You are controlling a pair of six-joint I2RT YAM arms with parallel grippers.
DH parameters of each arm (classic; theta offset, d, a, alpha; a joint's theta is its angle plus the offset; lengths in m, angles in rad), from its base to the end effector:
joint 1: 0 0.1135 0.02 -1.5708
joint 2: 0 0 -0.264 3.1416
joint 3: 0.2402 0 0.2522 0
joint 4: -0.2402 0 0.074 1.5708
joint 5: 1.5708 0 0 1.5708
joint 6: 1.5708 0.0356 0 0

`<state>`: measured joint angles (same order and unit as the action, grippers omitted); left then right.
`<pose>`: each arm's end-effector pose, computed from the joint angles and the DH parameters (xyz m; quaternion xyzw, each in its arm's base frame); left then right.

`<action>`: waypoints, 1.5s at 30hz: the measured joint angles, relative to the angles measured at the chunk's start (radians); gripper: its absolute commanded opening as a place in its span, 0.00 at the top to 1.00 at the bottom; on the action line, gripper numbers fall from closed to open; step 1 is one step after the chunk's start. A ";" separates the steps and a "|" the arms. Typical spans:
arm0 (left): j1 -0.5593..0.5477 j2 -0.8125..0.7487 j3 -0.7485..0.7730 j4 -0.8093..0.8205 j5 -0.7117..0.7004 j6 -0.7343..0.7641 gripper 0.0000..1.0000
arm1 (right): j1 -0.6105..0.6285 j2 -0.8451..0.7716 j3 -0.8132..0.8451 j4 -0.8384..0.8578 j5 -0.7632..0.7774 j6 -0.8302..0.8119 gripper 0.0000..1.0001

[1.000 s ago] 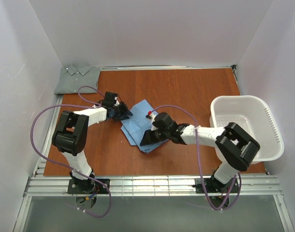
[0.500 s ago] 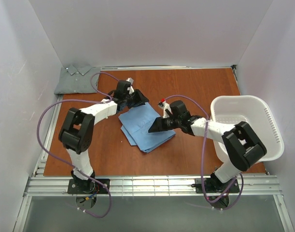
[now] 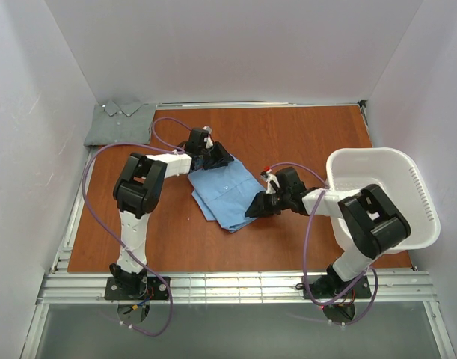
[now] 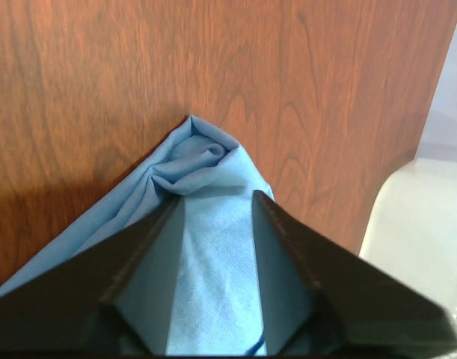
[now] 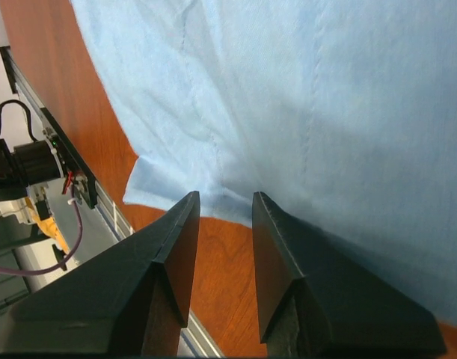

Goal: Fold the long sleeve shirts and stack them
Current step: Fold the shirt

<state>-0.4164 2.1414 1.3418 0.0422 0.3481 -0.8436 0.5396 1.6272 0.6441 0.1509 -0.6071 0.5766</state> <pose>0.4107 -0.1949 0.1280 -0.1248 0.8985 -0.3581 0.2211 0.2385 0.1665 0.1301 -0.0914 0.8918 0.4189 0.1446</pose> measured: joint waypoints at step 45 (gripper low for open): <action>0.113 -0.339 -0.479 0.109 -0.134 -0.026 0.70 | -0.015 0.389 0.549 0.562 0.034 0.206 0.61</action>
<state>-0.3031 1.8023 0.8631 0.1516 0.2142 -0.8692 0.5247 2.0159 1.1931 0.7128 -0.5728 0.7830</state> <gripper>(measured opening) 0.296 0.385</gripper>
